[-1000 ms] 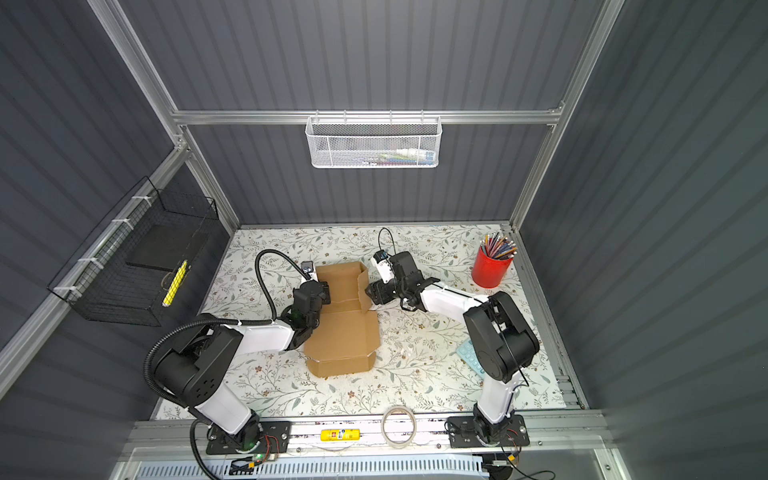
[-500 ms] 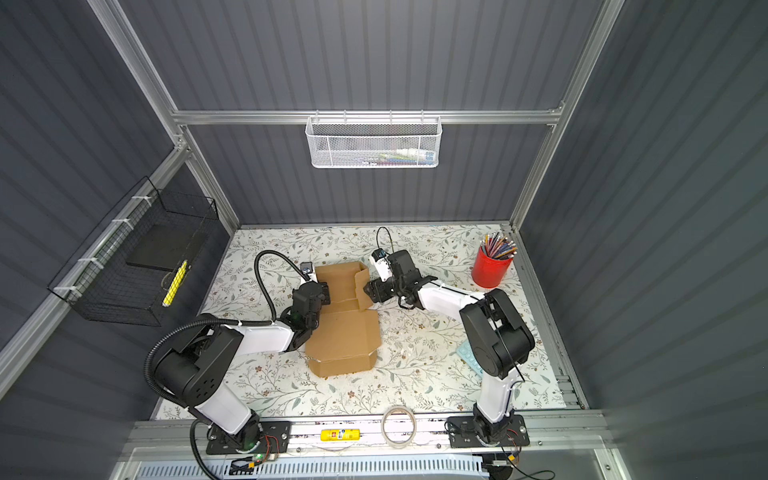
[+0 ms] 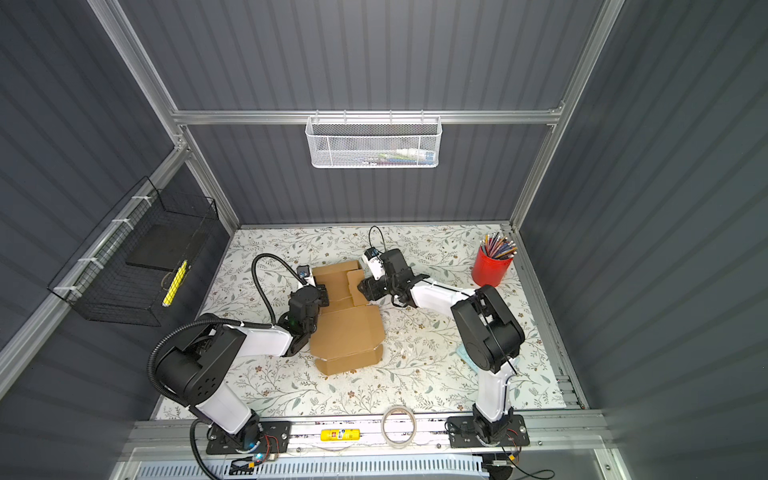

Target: Fold the paper box

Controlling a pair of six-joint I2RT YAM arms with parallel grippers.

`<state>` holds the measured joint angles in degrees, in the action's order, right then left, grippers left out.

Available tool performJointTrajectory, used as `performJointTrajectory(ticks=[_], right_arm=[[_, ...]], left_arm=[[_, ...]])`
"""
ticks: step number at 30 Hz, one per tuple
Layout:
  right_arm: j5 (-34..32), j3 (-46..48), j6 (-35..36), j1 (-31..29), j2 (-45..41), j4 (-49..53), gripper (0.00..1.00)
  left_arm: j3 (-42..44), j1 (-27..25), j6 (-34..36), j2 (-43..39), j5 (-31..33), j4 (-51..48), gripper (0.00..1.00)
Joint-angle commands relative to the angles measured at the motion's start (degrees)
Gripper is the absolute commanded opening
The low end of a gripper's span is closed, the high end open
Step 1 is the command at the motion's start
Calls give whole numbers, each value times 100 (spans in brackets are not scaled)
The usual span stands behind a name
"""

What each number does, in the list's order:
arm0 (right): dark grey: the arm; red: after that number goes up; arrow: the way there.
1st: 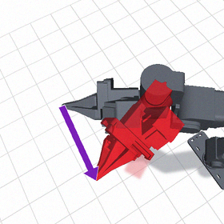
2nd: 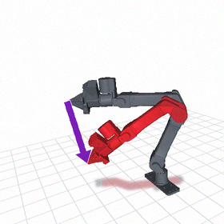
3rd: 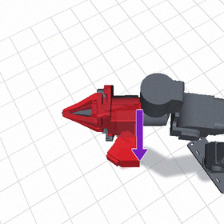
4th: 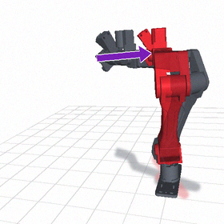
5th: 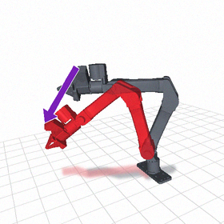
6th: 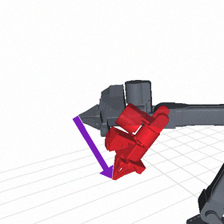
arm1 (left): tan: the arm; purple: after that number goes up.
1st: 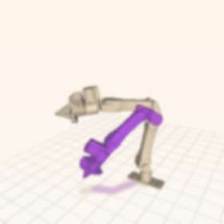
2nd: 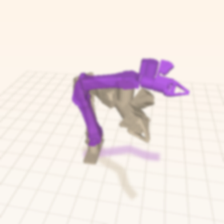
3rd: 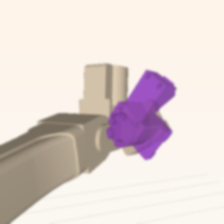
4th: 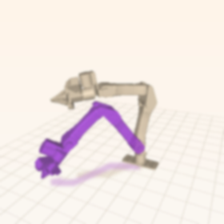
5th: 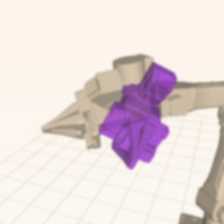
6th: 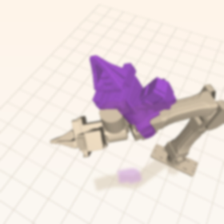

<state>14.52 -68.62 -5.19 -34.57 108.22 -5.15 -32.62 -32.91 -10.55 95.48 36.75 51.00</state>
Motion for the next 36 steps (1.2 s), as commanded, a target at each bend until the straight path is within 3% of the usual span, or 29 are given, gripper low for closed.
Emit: performJointTrajectory(ticks=[1, 21, 36], right_arm=[[-347, -182, 28, -82, 126, -157, 65], [-1731, -60, -630, -513, 291, -723, 61], [-2634, -214, -860, -788, 507, -488, 53]], left_arm=[[230, -5, 119, 242, -318, -111, 0], [357, -14, -4, 436, -573, 225, 0], [424, -40, -115, 479, -504, 304, 0]])
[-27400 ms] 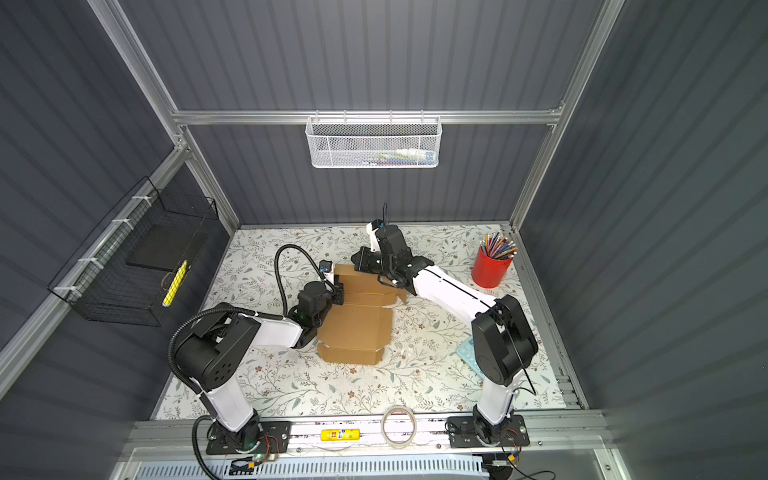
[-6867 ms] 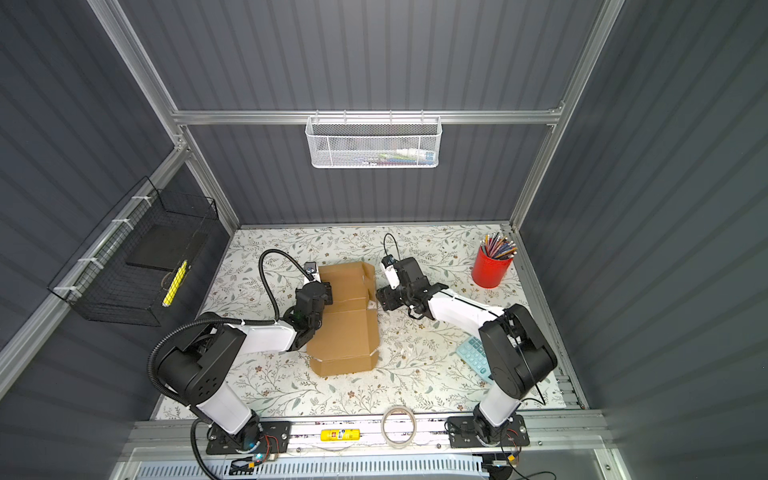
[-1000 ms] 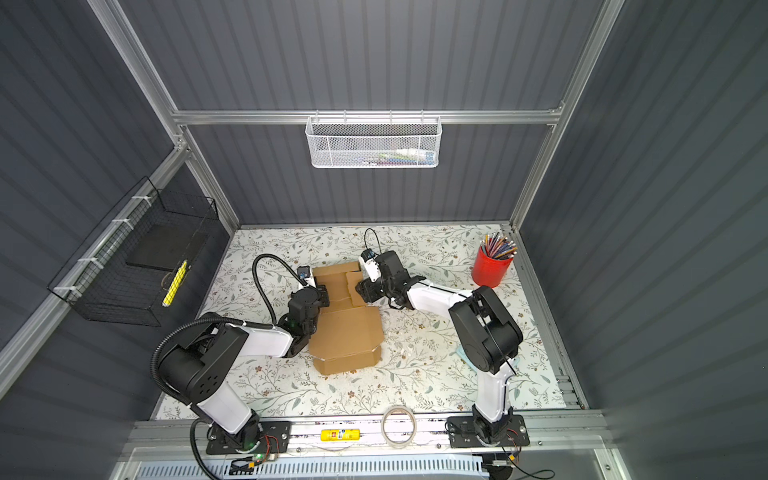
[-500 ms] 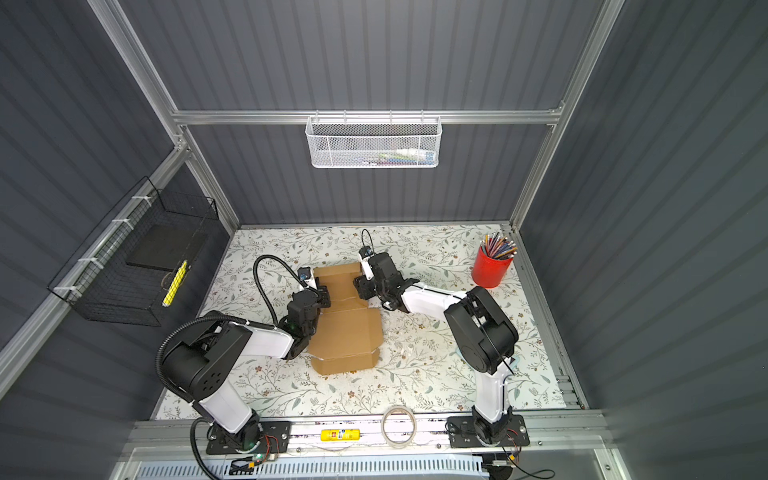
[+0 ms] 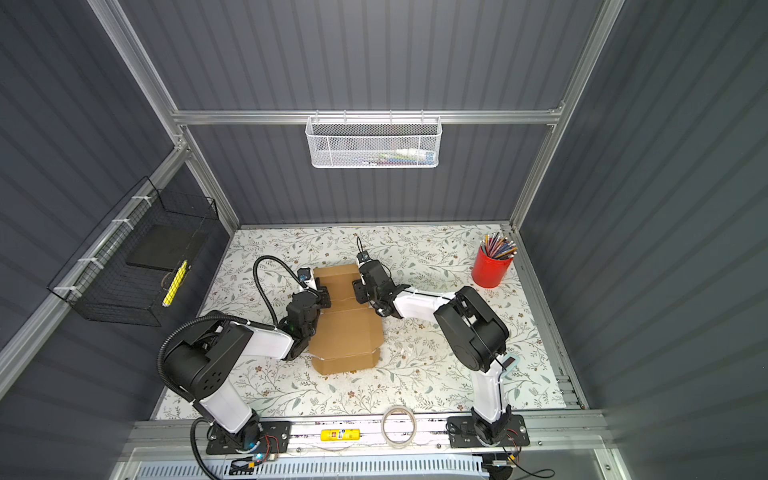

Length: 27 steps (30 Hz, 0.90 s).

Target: Fold the paper box

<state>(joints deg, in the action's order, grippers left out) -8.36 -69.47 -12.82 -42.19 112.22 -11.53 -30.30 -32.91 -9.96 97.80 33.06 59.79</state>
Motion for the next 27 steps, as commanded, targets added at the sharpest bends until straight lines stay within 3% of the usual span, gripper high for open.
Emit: performJointTrajectory(ticks=[1, 27], right_arm=[[-391, -124, -119, -34, 100, 151, 52], [-848, -274, -261, -139, 274, 431, 34]], left_arm=[[187, -47, -173, 247, -100, -574, 0], [-63, -164, -121, 292, 227, -763, 0]])
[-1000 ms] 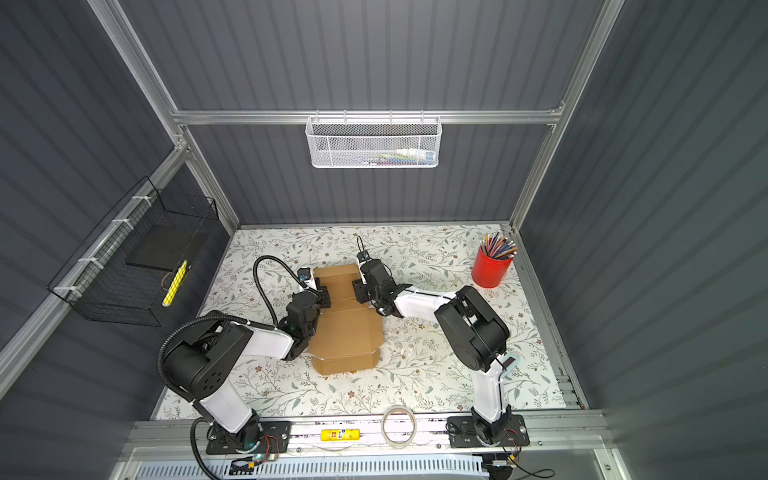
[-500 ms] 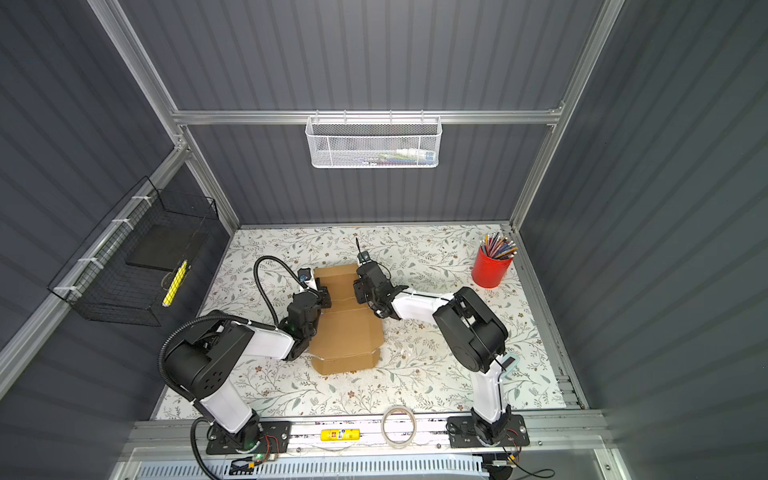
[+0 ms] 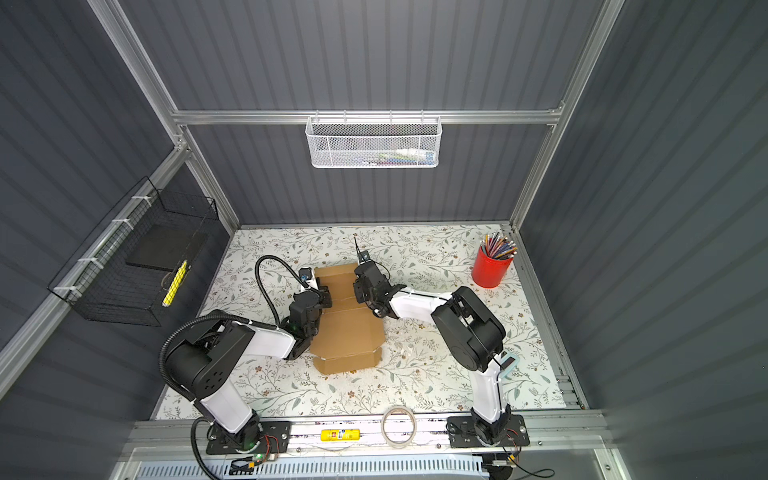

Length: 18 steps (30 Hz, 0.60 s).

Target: Fold the paper box

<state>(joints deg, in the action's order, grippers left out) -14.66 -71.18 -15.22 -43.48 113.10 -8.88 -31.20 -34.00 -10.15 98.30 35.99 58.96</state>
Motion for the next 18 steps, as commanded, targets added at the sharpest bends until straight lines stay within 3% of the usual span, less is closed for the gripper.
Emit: performJointTrajectory(ticks=[1, 18], right_arm=[[-232, -115, -16, -19, 186, 168, 33], [-353, -133, 72, -68, 205, 273, 20]], left_arm=[[26, -54, -106, 242, -58, -684, 0], [-449, -63, -358, 207, 210, -1490, 0]])
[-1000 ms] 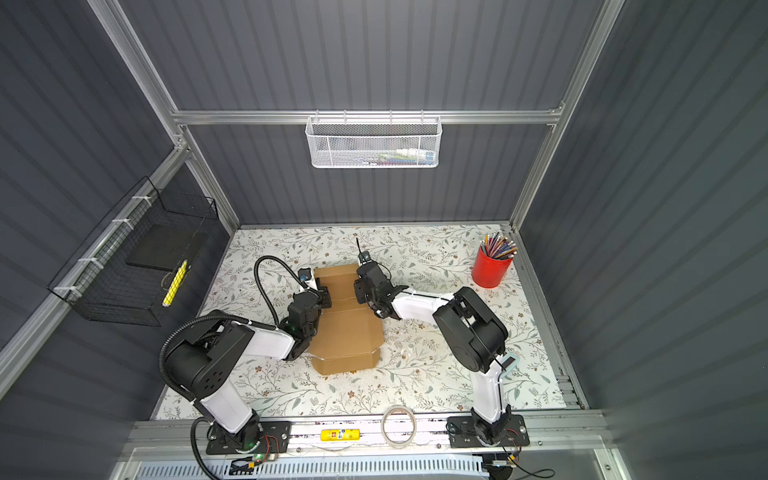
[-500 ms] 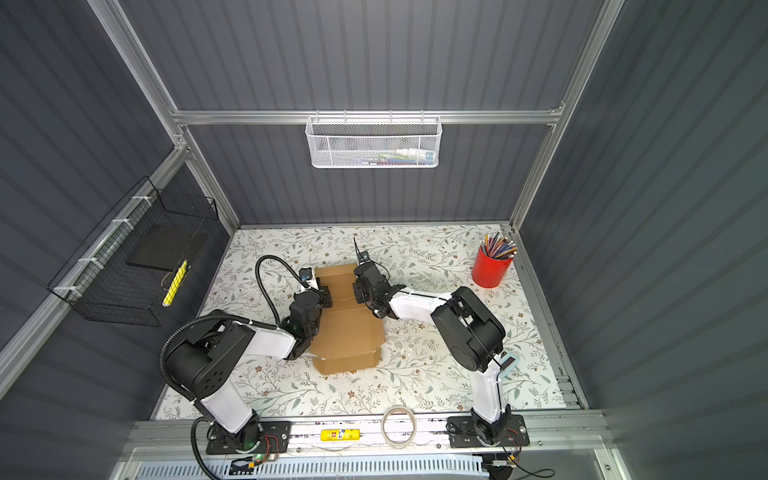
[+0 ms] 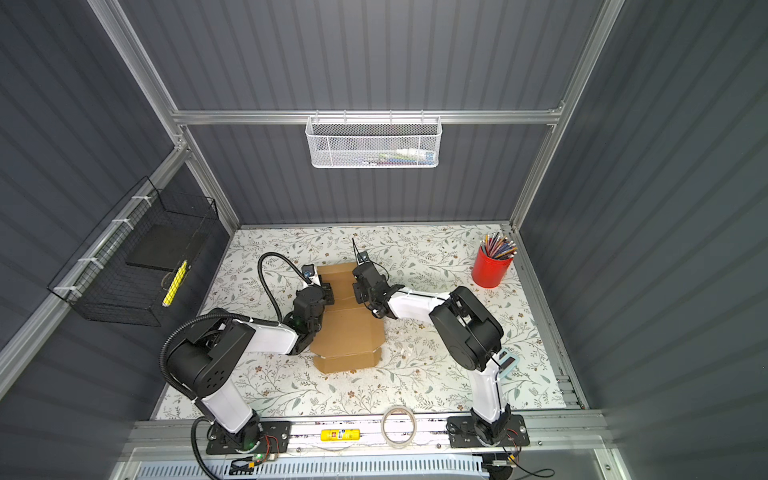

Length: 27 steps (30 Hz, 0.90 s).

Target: Fold the paper box

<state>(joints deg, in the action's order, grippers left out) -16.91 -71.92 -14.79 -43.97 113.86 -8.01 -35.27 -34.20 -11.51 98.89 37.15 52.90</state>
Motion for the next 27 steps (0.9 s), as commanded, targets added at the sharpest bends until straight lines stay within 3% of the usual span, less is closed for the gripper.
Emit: performJointTrajectory(ticks=[1, 19, 23, 27], right_arm=[[-128, -62, 45, -25, 127, 189, 19], [-217, -191, 134, -42, 181, 358, 9], [-211, -147, 116, -51, 156, 323, 9], [-199, -159, 64, -60, 155, 341, 17]], left_arm=[[-71, -43, -253, 129, 115, -942, 0], [-326, -43, -643, 129, 153, -1486, 0], [-419, -43, -595, 142, 153, -1631, 0], [-393, -43, -570, 75, 222, -1634, 0]])
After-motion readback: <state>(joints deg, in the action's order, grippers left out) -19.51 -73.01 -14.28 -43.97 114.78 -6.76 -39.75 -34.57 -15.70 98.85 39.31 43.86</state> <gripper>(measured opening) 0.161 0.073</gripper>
